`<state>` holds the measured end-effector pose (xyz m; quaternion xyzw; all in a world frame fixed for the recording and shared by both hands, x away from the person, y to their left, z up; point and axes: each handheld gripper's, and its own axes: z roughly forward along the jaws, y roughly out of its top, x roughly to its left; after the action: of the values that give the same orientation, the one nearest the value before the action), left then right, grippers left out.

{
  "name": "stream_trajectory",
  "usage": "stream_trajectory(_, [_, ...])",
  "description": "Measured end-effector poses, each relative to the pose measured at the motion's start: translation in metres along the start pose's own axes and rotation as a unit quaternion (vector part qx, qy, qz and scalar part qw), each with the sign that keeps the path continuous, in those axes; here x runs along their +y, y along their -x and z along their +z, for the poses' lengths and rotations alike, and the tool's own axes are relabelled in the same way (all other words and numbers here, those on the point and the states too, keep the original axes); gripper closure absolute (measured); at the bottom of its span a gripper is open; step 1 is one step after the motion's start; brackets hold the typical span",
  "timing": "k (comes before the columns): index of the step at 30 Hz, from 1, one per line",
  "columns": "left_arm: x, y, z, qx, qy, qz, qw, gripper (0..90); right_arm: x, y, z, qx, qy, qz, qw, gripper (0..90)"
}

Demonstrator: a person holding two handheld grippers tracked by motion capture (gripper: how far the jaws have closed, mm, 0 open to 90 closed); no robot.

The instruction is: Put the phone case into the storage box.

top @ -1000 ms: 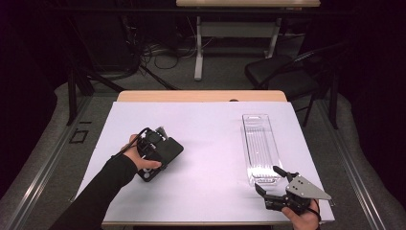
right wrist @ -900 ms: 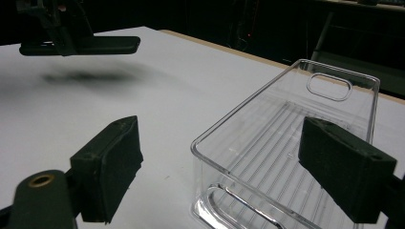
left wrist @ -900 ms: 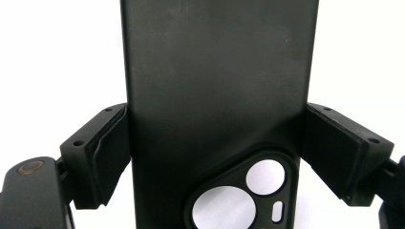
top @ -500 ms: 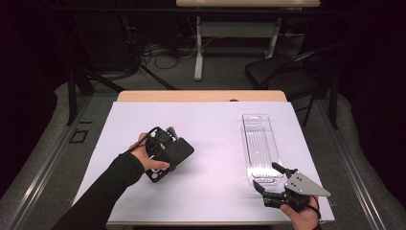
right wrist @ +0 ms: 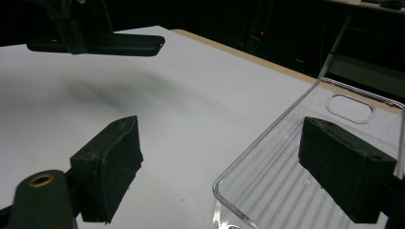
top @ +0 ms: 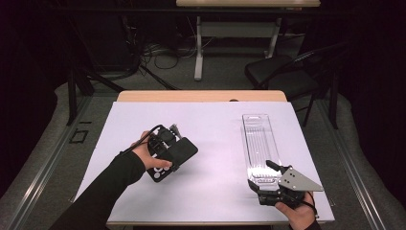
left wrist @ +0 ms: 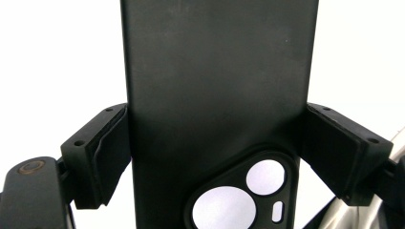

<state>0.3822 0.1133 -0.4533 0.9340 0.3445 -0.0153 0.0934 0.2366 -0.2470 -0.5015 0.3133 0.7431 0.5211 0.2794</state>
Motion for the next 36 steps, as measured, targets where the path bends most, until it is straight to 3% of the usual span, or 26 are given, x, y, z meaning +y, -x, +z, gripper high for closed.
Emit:
stream_trajectory(10, [0.006,0.001,-0.006,-0.018,-0.006,-0.001,0.9998,14.4,0.012,-0.004,0.016,0.012,-0.013,-0.022,0.9996,13.9])
stream_trajectory(17, [0.009,0.001,-0.007,-0.043,-0.005,-0.003,0.999,14.5,0.026,-0.009,0.029,0.006,-0.017,-0.067,0.9976,13.9])
stream_trajectory(20, [0.011,0.0,-0.006,-0.057,-0.006,-0.003,0.9983,14.5,0.031,-0.012,0.036,0.005,-0.026,-0.095,0.9951,13.9])
stream_trajectory(26, [0.013,0.001,-0.004,-0.062,-0.011,0.003,0.998,14.5,0.035,-0.019,0.049,0.015,-0.041,-0.135,0.9899,14.5])
stream_trajectory(31, [0.016,0.002,-0.001,-0.067,-0.009,0.006,0.9977,14.5,0.033,-0.025,0.058,0.019,-0.046,-0.184,0.9817,15.4])
stream_trajectory(36, [0.019,0.006,0.003,-0.069,-0.015,0.01,0.9974,14.5,0.033,-0.03,0.064,0.027,-0.052,-0.21,0.976,18.1])
